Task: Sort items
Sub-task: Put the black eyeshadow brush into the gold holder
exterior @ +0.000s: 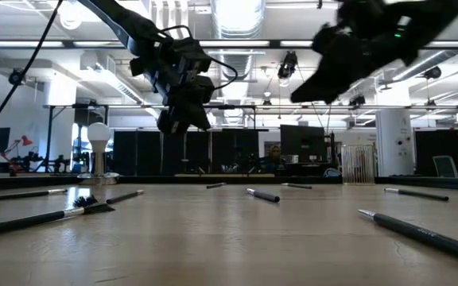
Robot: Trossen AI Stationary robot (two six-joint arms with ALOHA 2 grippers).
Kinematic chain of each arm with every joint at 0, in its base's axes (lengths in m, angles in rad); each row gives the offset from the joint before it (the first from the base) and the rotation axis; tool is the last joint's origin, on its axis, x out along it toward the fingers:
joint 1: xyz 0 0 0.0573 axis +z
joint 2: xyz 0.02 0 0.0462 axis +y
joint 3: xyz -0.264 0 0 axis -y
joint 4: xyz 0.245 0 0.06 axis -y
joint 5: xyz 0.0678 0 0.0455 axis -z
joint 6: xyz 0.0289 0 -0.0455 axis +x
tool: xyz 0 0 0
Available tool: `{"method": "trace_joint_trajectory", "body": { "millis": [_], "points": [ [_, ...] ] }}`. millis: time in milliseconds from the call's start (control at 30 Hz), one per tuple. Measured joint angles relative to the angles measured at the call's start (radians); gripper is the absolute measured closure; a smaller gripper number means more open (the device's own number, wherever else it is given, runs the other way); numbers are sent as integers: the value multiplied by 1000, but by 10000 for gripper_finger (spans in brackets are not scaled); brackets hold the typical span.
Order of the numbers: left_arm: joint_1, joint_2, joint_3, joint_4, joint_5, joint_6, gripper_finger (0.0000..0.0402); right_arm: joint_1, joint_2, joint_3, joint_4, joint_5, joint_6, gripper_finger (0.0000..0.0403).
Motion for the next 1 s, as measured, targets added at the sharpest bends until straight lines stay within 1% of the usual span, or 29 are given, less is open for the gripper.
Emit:
{"method": "trace_joint_trajectory", "body": {
  "millis": [233,400,567,700,800,900,1000],
  "points": [
    [0,0,0,5,-2,13,401,27,264,296,-236,16,-146,262],
    [0,0,0,4,-2,16,401,65,414,483,-392,161,-263,254],
    [0,0,0,4,3,19,401,92,536,632,-517,222,-348,258],
    [0,-1,0,5,6,26,401,101,605,707,-557,274,-375,264],
    [0,-1,0,5,9,29,401,103,643,740,-570,276,-385,275],
    [0,-1,0,5,11,34,401,106,664,747,-578,275,-393,296],
    [0,-1,0,4,13,40,401,110,673,747,-577,274,-400,331]
  ]
}}
